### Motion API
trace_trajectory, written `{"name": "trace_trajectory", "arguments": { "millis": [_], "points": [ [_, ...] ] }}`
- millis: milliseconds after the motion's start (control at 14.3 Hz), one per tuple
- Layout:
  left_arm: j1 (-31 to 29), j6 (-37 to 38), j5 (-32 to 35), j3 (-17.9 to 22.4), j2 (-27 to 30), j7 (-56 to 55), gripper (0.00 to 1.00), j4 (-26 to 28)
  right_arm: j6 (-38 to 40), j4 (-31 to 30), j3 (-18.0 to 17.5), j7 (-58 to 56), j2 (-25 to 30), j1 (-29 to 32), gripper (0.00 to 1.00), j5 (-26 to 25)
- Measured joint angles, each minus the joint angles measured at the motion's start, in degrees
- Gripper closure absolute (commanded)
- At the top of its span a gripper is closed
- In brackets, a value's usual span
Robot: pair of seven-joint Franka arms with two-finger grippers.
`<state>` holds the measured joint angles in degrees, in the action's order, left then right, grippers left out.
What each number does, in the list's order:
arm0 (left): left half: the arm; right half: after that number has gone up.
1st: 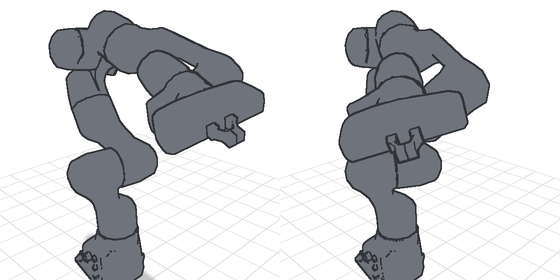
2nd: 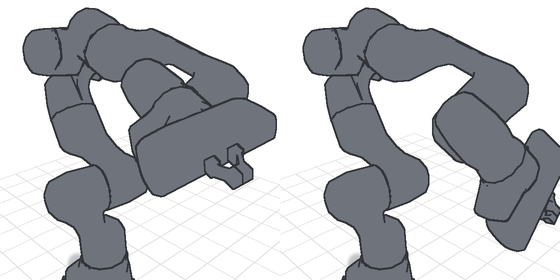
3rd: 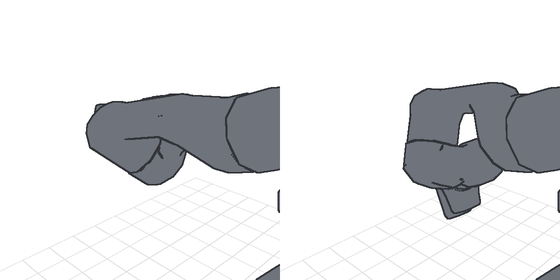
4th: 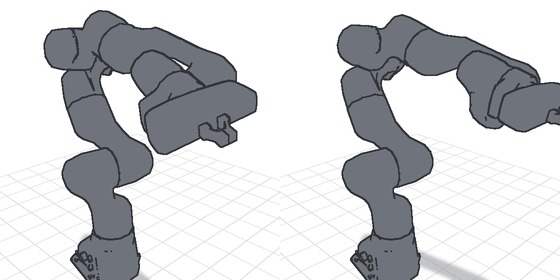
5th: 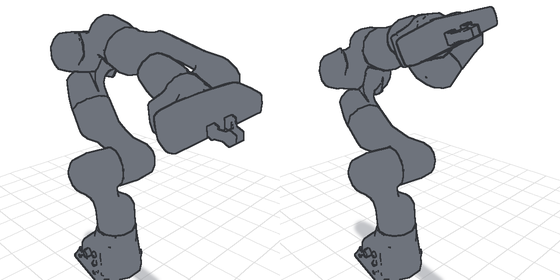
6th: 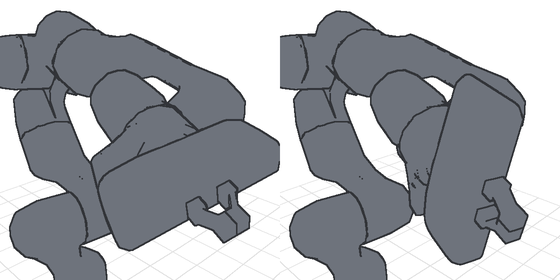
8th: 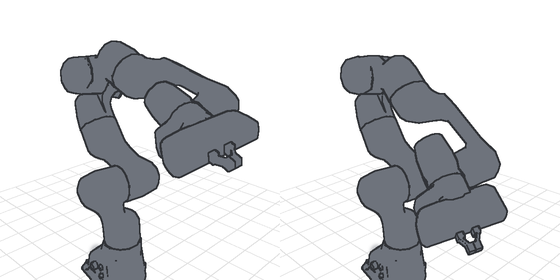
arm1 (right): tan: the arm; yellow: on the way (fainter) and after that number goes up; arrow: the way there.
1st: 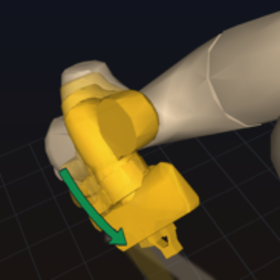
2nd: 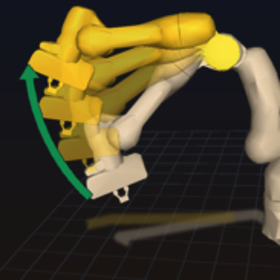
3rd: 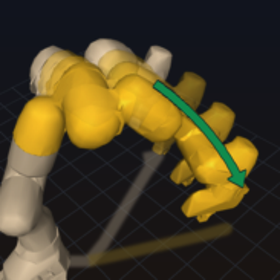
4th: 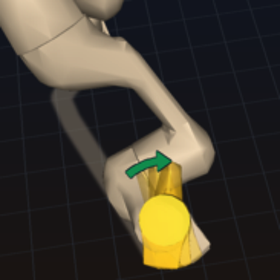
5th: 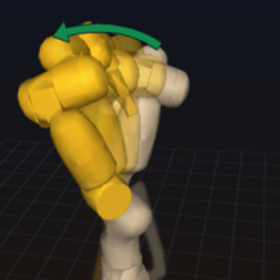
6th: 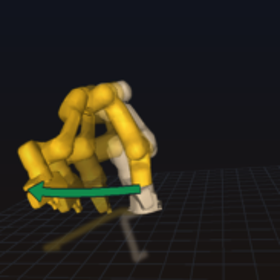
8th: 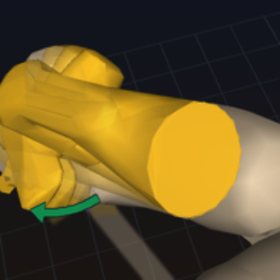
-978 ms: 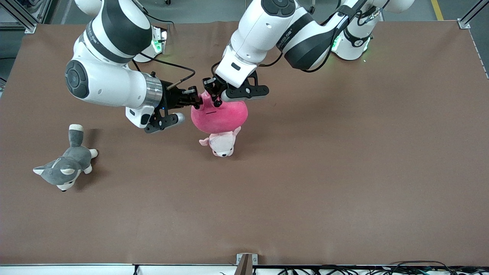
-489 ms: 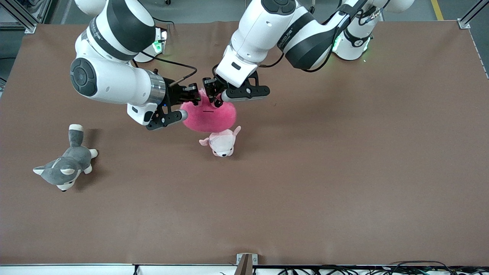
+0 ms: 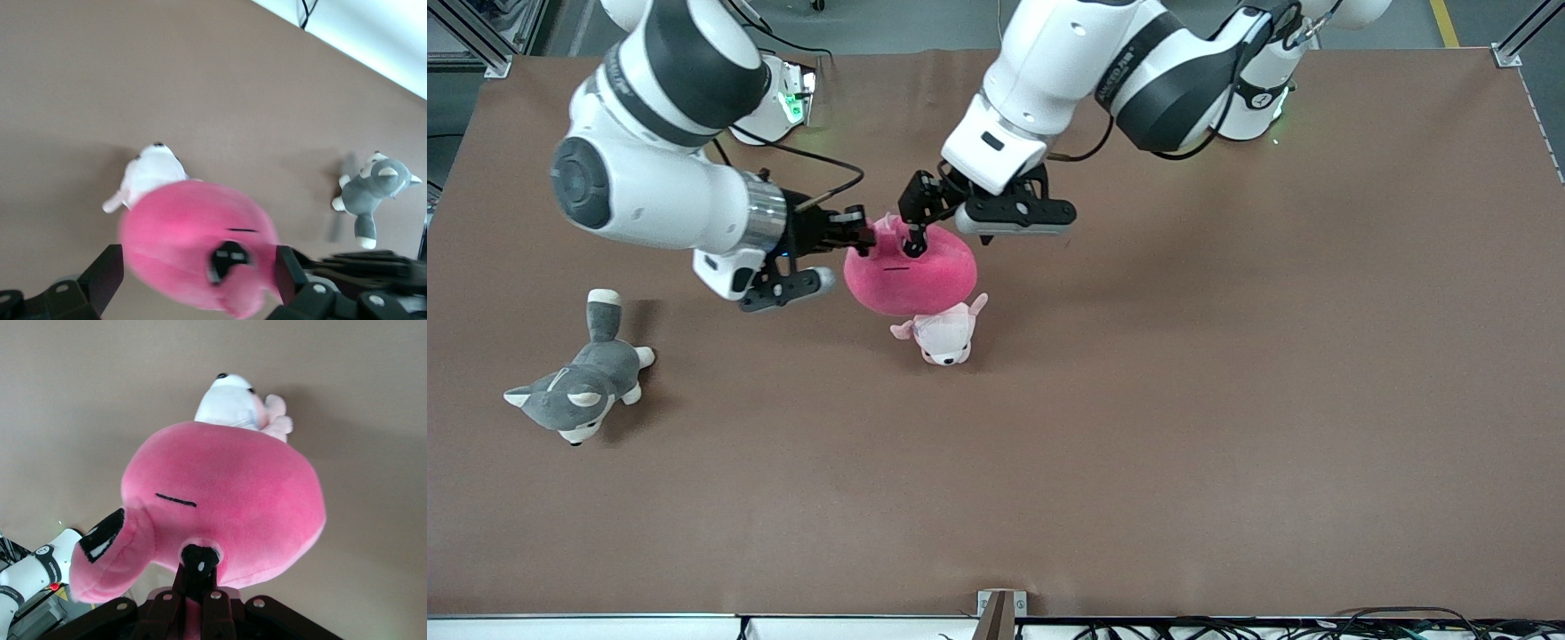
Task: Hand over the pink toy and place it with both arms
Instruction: 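Carry the pink toy with the right gripper toward the grey cat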
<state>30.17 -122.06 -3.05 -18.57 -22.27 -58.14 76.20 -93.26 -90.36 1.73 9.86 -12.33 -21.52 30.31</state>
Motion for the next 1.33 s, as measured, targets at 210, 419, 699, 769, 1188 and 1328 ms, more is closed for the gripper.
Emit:
{"name": "trace_trajectory", "arguments": {
  "millis": [210,419,699,769,1188,1328],
  "points": [
    [-4.46,9.66,0.02,0.12,2.76,6.69,0.0,-0.17,0.83,0.5,0.6,2.33,0.04,3.75,1.0,-2.23],
    [-10.06,21.6,0.87,0.24,7.0,13.5,0.0,-0.18,-1.22,1.27,0.89,4.39,-0.55,5.73,1.0,-12.09],
    [-18.78,32.74,2.01,0.23,12.66,25.06,0.0,0.54,-5.58,1.69,0.97,4.92,-5.44,7.49,1.0,-14.88],
    [-21.31,33.89,2.01,0.22,14.27,28.89,0.0,1.7,-6.49,2.34,0.98,4.81,-7.46,7.95,1.0,-14.91],
    [-35.19,34.38,1.74,0.08,22.63,46.67,0.0,13.52,-7.14,5.09,1.01,-5.86,-15.79,14.59,1.0,-13.7],
    [-38.72,34.24,1.61,0.09,23.36,50.36,0.0,14.63,-6.06,5.13,1.03,-12.51,-16.9,18.21,1.0,-8.44]
  ]
}}
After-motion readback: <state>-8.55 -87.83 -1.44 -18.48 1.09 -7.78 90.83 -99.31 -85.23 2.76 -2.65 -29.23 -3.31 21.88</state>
